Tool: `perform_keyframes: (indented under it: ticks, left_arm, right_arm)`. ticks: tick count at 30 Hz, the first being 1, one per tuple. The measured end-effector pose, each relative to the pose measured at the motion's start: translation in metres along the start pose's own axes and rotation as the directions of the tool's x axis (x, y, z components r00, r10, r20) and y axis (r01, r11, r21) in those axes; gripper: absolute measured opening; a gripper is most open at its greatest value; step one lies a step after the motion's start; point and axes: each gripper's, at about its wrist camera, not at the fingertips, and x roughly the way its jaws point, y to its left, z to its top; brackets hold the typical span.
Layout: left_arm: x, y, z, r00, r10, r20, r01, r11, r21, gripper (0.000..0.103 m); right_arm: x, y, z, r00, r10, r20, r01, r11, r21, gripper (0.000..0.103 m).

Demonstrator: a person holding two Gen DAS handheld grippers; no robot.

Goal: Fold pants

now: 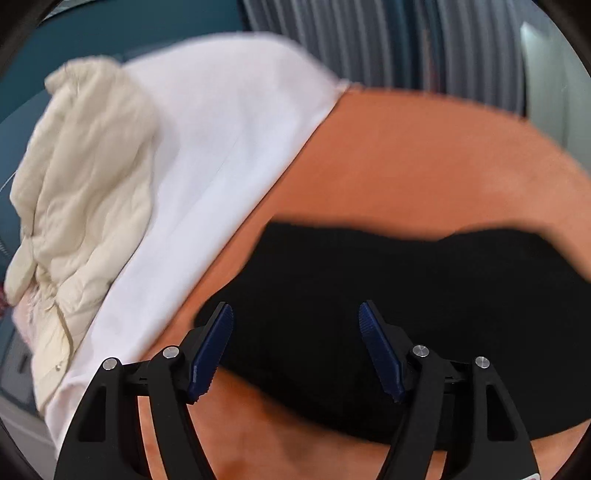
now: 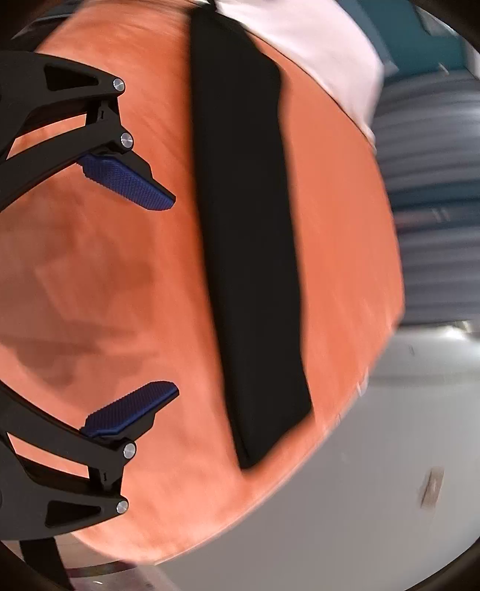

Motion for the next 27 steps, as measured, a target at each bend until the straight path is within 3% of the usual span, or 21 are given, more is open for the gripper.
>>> perform_keyframes:
  ticks: [1, 2, 3, 5, 7, 9, 12, 15, 17, 20, 23, 24, 25, 26, 27]
  left_arm:
    - [-0.014, -0.014, 0.008, 0.999, -0.037, 0.018, 0.037, 0.999, -0.008, 0.071]
    - [-0.017, -0.032, 0.022, 0.998, -0.066, 0.014, 0.066, 0.997, -0.025, 0.081]
    - [-0.016, -0.043, 0.030, 0.995, -0.102, -0.003, 0.102, 0.994, -0.048, 0.083]
    - [-0.003, -0.065, 0.042, 0.985, -0.162, -0.052, 0.156, 0.982, -0.105, 0.083]
    - [0.013, -0.078, 0.050, 0.981, -0.167, -0.099, 0.153, 0.979, -0.131, 0.082]
    - [0.022, -0.089, 0.055, 0.974, -0.176, -0.140, 0.155, 0.976, -0.150, 0.082]
    - [0.035, -0.105, 0.053, 0.965, -0.212, -0.153, 0.185, 0.967, -0.174, 0.082]
    - [0.055, -0.137, 0.045, 0.959, -0.180, -0.217, 0.158, 0.981, -0.114, 0.082]
    - [0.070, -0.153, 0.034, 0.964, -0.105, -0.245, 0.094, 0.994, -0.056, 0.083]
    - [0.069, -0.170, 0.019, 0.985, 0.004, -0.175, -0.005, 1.000, -0.001, 0.087]
    - [0.059, -0.174, 0.022, 0.985, 0.009, -0.174, -0.011, 1.000, -0.010, 0.086]
    - [0.055, -0.172, 0.024, 0.984, -0.012, -0.180, 0.007, 1.000, -0.028, 0.086]
    - [0.047, -0.170, 0.025, 0.981, -0.046, -0.187, 0.035, 0.998, -0.060, 0.086]
    - [0.039, -0.169, 0.027, 0.981, -0.069, -0.183, 0.056, 0.996, -0.076, 0.086]
    - [0.027, -0.169, 0.027, 0.981, -0.101, -0.168, 0.088, 0.992, -0.086, 0.086]
  right_arm:
    - [0.004, -0.011, 0.016, 1.000, 0.010, 0.025, -0.010, 1.000, 0.024, 0.091]
    - [0.009, -0.015, 0.030, 0.999, 0.019, 0.039, -0.020, 0.999, 0.026, 0.080]
    - [0.019, -0.013, 0.047, 0.999, 0.025, 0.042, -0.026, 1.000, 0.006, 0.070]
    - [0.035, -0.007, 0.063, 0.999, 0.025, 0.030, -0.024, 0.999, -0.029, 0.070]
    - [0.055, -0.014, 0.074, 0.998, -0.052, 0.029, 0.054, 0.997, -0.057, 0.070]
    - [0.066, -0.043, 0.076, 0.994, -0.105, 0.016, 0.105, 0.994, -0.010, 0.071]
    - [0.070, -0.102, 0.071, 0.993, -0.121, 0.003, 0.120, 0.988, 0.096, 0.073]
    - [0.077, -0.142, 0.071, 0.983, -0.182, -0.020, 0.183, 0.978, 0.096, 0.078]
    - [0.085, -0.152, 0.073, 0.986, -0.165, -0.030, 0.167, 0.982, 0.084, 0.078]
    - [0.106, -0.141, 0.085, 0.990, -0.136, -0.043, 0.137, 0.991, 0.006, 0.083]
    - [0.138, -0.122, 0.094, 0.989, -0.127, -0.074, 0.120, 0.988, -0.097, 0.081]
    - [0.148, -0.118, 0.094, 0.990, -0.100, -0.101, 0.088, 0.989, -0.120, 0.049]
    - [0.157, -0.116, 0.094, 0.988, -0.059, -0.142, 0.041, 0.991, -0.130, 0.032]
    - [0.154, -0.115, 0.097, 0.990, -0.065, -0.129, 0.048, 0.990, -0.131, 0.026]
    - [0.144, -0.119, 0.101, 0.992, -0.085, -0.093, 0.071, 0.987, -0.144, 0.010]
